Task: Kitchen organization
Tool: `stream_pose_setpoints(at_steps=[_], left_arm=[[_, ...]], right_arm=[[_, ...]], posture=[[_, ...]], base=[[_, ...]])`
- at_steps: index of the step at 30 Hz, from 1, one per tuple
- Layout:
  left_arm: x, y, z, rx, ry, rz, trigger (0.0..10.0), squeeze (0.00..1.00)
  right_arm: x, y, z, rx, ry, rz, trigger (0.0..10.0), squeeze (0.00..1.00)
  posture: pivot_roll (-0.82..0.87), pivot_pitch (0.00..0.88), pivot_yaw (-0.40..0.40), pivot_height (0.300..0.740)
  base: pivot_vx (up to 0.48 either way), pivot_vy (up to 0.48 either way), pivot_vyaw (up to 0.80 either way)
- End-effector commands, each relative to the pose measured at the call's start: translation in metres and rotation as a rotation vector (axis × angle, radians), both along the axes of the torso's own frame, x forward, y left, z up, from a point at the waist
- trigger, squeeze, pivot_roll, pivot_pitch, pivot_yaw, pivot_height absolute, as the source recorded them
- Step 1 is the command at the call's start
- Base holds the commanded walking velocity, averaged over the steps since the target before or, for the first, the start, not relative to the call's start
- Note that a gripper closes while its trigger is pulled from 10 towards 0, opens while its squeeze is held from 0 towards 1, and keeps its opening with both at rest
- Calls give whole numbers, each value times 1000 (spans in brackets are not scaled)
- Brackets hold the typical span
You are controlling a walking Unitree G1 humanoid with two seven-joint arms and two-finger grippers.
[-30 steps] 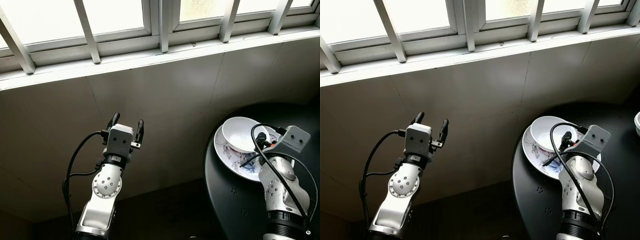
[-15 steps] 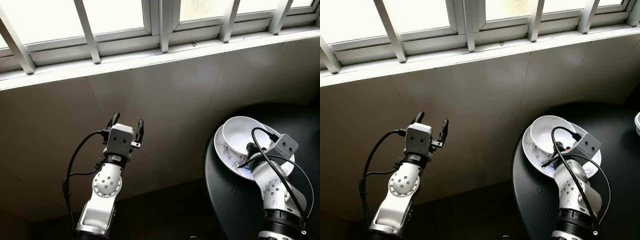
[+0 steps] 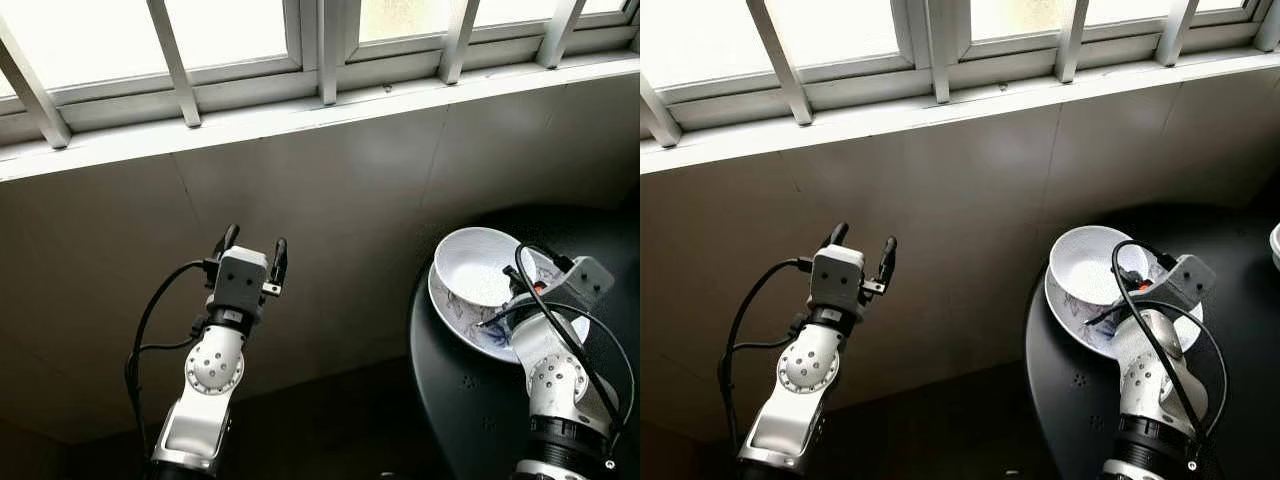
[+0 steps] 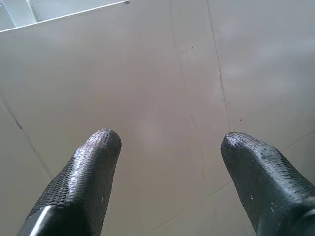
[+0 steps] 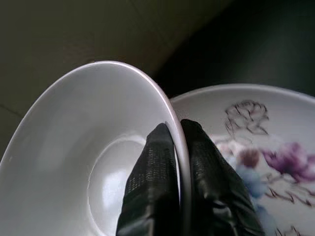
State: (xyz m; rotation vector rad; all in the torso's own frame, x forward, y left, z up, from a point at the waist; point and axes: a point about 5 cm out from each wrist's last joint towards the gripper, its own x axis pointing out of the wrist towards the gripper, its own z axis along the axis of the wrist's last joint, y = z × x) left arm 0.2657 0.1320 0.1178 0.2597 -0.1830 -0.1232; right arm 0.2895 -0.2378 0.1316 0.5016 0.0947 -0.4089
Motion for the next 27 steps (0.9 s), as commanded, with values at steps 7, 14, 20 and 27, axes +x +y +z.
stream_pose_setpoints(at_steps=[7,14,20,27], left_arm=[[1,4,-1,3,5,18,10000,0],[3,7,-2,-17,24,40,10000,0],[3,7,-2,-16,24,37,10000,0],[3,8,3,-14,-10,39,10000,0]], right_arm=[[1,43,61,-355,-322,239,0,0],[-8,80,56,-466,-388,512,0,0],[-12,90,52,-488,-396,593,0,0],[-14,92,50,-507,-400,622,0,0]], posture=[[-156,0,16,740],[-155,0,16,740],[-154,0,18,740],[-151,0,20,740]], base=[[0,0,223],[0,58,797],[0,480,799],[0,206,795]])
